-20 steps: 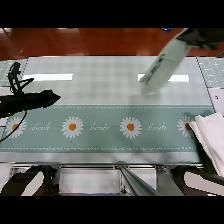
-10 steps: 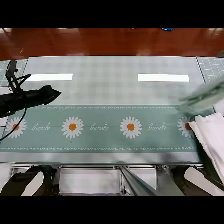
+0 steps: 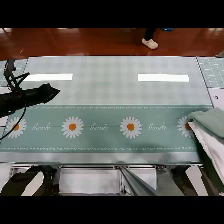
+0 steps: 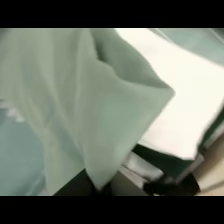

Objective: Fold the shirts.

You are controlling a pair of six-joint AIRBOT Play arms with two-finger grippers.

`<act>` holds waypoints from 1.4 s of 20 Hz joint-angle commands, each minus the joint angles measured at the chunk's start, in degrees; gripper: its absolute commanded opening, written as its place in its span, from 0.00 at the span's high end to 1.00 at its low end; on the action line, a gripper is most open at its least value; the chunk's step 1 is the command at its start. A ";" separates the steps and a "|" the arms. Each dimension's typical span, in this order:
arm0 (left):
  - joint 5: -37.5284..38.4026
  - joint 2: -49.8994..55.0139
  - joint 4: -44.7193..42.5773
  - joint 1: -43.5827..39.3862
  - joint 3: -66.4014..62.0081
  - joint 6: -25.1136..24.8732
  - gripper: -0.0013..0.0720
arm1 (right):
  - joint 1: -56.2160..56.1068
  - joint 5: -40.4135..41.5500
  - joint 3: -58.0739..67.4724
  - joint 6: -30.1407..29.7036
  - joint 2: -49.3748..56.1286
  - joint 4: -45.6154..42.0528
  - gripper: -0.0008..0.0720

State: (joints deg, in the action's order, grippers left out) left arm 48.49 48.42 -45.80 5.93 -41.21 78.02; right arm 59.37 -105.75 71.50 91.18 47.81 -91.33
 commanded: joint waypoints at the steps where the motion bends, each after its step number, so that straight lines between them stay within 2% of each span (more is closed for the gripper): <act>1: -0.07 0.02 0.00 -0.02 0.02 -0.55 0.95 | 4.07 -0.74 -9.53 2.64 -3.43 -12.20 0.77; 2: -0.09 0.02 0.00 -0.02 0.02 -1.09 0.95 | 4.00 -0.61 -10.51 3.08 -3.26 -12.41 0.49; 3: -0.31 0.09 0.00 -0.02 0.02 -1.07 0.95 | 4.00 -0.04 -10.99 3.10 -3.02 -12.33 0.42; 6: -3.58 1.97 2.47 0.00 -0.09 -1.09 0.95 | 3.98 1.11 -10.97 3.28 -1.73 -11.58 0.42; 7: -3.89 3.52 3.08 0.04 -1.05 -1.51 0.95 | 3.96 1.51 -10.86 3.50 -1.01 -8.70 0.42; 8: -3.13 5.44 3.08 0.04 -3.15 -2.91 0.95 | 3.96 2.64 -10.12 3.45 -0.09 -3.82 0.46; 10: -0.81 9.11 3.39 0.04 -9.84 -3.48 0.95 | 3.96 7.76 -7.45 5.16 2.25 11.80 0.73; 11: 0.55 10.86 3.72 -0.04 -14.03 -3.45 0.95 | 3.13 11.72 -6.51 5.38 3.37 23.26 0.92; 13: 3.48 14.40 4.28 -1.01 -24.13 -3.45 0.95 | -5.05 24.04 -5.75 2.47 4.92 41.53 0.95; 14: 4.72 15.96 4.24 -2.25 -28.76 -3.43 0.95 | -12.15 31.08 -5.25 0.28 5.44 45.81 0.95; 15: 5.88 17.51 4.17 -3.93 -33.05 -3.43 0.95 | -21.92 38.53 -4.44 -1.09 6.25 45.99 0.95; 17: 8.15 20.85 -1.38 -8.83 -40.09 -1.84 0.95 | -42.91 47.98 -1.66 -1.84 10.58 39.32 0.95; 18: 9.99 22.40 -8.11 -11.80 -42.18 1.49 0.95 | -52.11 48.98 0.50 -1.77 14.29 34.12 0.95; 20: 15.54 24.59 -23.28 -16.72 -42.16 7.74 0.95 | -67.21 42.97 6.49 0.68 24.57 19.41 0.95; 22: 21.66 25.97 -32.76 -18.58 -39.23 11.28 0.95 | -73.35 33.75 10.36 5.79 32.85 4.33 0.96; 23: 22.27 25.88 -33.16 -18.23 -36.57 11.47 0.95 | -74.16 29.70 10.67 7.78 35.60 -0.72 0.96; 25: 22.10 25.86 -32.22 -17.53 -32.98 11.52 0.95 | -73.37 25.18 10.62 8.85 38.29 -2.45 0.95; 28: 22.08 25.99 -31.74 -17.51 -31.85 12.09 0.95 | -72.87 25.68 10.64 8.85 38.49 -3.21 0.95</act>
State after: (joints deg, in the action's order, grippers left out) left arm 68.95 73.95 -74.67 -11.20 -74.78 88.53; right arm -11.60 -77.23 81.32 98.50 83.70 -88.75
